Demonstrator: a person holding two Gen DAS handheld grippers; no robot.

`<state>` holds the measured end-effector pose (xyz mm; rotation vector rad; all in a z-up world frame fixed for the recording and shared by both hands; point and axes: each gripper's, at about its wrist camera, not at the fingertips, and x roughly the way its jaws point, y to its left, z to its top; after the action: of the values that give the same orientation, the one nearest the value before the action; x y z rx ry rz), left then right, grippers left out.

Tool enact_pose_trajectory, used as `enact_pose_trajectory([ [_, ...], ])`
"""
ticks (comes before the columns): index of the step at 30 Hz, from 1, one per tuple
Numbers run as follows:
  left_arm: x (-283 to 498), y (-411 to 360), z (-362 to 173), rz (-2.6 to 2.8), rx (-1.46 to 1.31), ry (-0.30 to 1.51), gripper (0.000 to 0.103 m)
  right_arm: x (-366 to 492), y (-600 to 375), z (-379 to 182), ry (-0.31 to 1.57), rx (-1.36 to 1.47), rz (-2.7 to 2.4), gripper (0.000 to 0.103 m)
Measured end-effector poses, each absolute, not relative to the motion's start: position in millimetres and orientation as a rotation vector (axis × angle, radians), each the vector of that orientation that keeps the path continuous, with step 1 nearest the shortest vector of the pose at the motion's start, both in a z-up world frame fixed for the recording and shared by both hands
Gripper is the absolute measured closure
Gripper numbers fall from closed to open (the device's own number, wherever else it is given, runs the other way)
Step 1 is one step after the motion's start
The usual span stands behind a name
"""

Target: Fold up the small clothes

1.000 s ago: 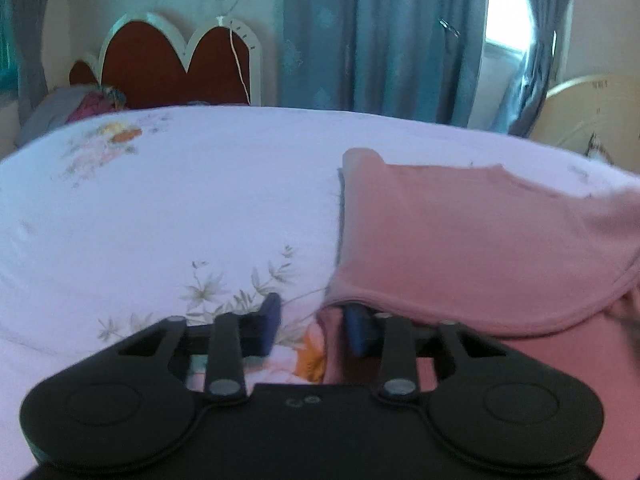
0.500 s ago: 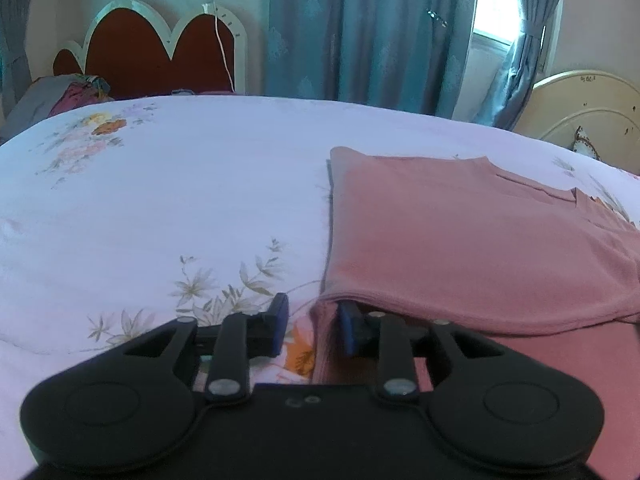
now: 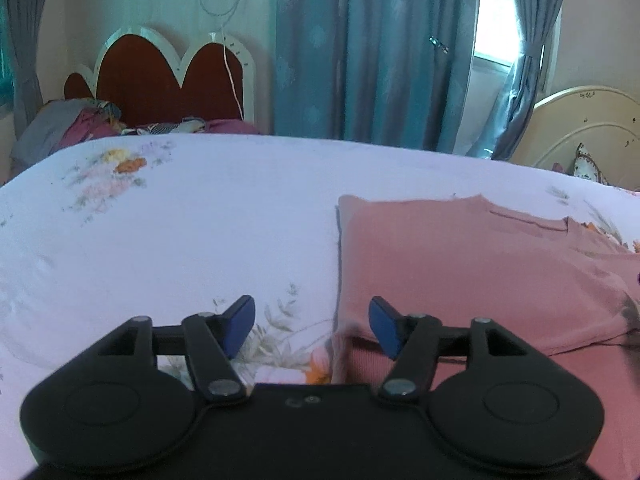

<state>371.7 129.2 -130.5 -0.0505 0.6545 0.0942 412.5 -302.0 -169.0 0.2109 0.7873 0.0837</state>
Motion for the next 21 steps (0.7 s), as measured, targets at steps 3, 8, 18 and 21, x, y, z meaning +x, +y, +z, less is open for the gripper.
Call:
enact_pose_trajectory([
  [3,373,130,-125,0.088,-0.063,0.643,0.041,423,-300,-176,0.807,0.206,0.091,0.045],
  [8,397,119,-124,0.048,-0.08,0.642,0.041,440,-296,-190,0.847,0.222,0.092,0.045],
  [18,467,80,-150,-0.061,-0.048,0.708,0.042,457,-289,-205,0.896,0.288,0.091,0.054],
  [21,483,74,-158,-0.069,-0.055,0.729,0.043,452,-283,-203,0.893,0.275,0.123,0.08],
])
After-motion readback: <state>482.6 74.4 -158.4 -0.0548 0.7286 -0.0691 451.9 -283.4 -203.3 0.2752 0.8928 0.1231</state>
